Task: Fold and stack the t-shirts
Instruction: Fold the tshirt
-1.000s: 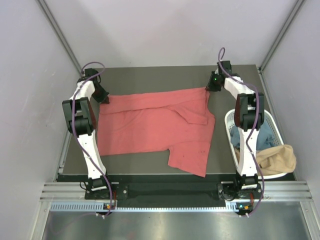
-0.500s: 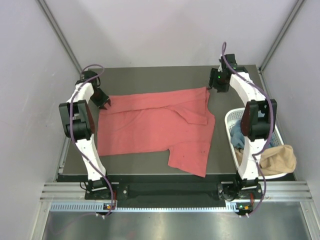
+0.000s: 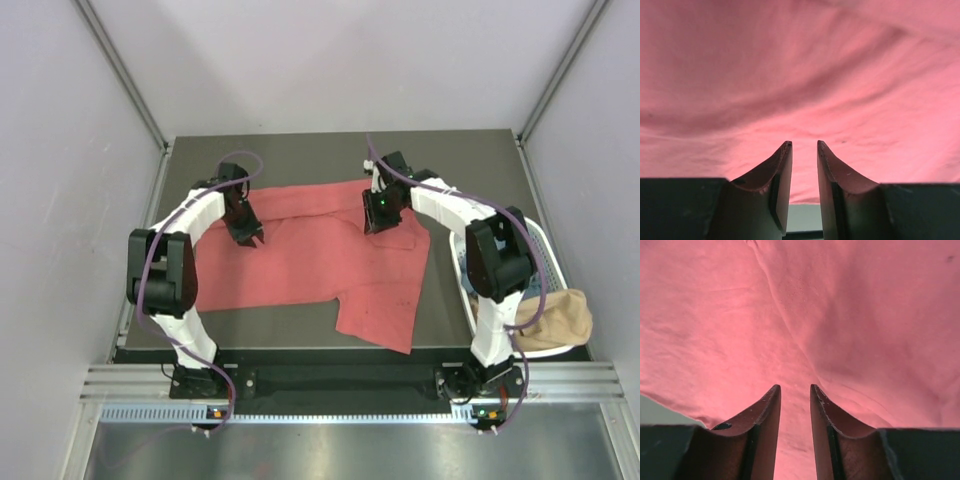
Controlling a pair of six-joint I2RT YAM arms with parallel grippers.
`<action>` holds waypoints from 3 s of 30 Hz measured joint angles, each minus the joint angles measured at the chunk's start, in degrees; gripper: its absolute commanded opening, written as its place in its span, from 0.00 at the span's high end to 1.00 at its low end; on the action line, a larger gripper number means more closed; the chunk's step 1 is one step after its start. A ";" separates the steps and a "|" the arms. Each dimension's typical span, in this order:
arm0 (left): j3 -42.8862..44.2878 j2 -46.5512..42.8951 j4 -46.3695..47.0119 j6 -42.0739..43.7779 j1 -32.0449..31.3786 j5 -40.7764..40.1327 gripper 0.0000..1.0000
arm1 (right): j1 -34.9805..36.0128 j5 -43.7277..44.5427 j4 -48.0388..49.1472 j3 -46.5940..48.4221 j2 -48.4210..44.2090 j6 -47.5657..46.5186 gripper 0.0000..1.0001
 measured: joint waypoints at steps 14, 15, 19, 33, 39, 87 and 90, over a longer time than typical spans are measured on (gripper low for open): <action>-3.67 -0.52 -0.46 -0.17 -0.44 -0.42 0.69 | -0.57 -1.33 2.91 2.05 8.44 1.92 0.64; -3.67 -0.63 -0.52 -0.13 -0.44 -0.44 0.69 | -0.85 -0.83 3.04 2.78 8.83 1.86 0.63; -3.67 -1.05 -1.03 0.22 -0.44 -0.57 0.69 | -2.62 1.66 3.54 5.66 10.99 1.29 0.62; -3.63 -1.51 -2.16 0.94 -0.44 -0.61 0.68 | -4.57 9.84 1.03 15.61 16.48 -2.19 0.51; -3.52 -1.51 -2.21 1.53 -0.44 -0.59 0.69 | -4.98 13.07 0.46 14.08 14.86 -3.13 0.52; -3.17 -1.51 -2.12 1.53 -0.44 0.04 0.69 | -5.29 7.30 -2.58 20.50 13.70 -1.90 0.94; -3.91 -1.55 -1.86 1.55 -0.44 0.02 0.69 | -8.52 6.23 -1.55 24.20 17.18 -1.77 0.77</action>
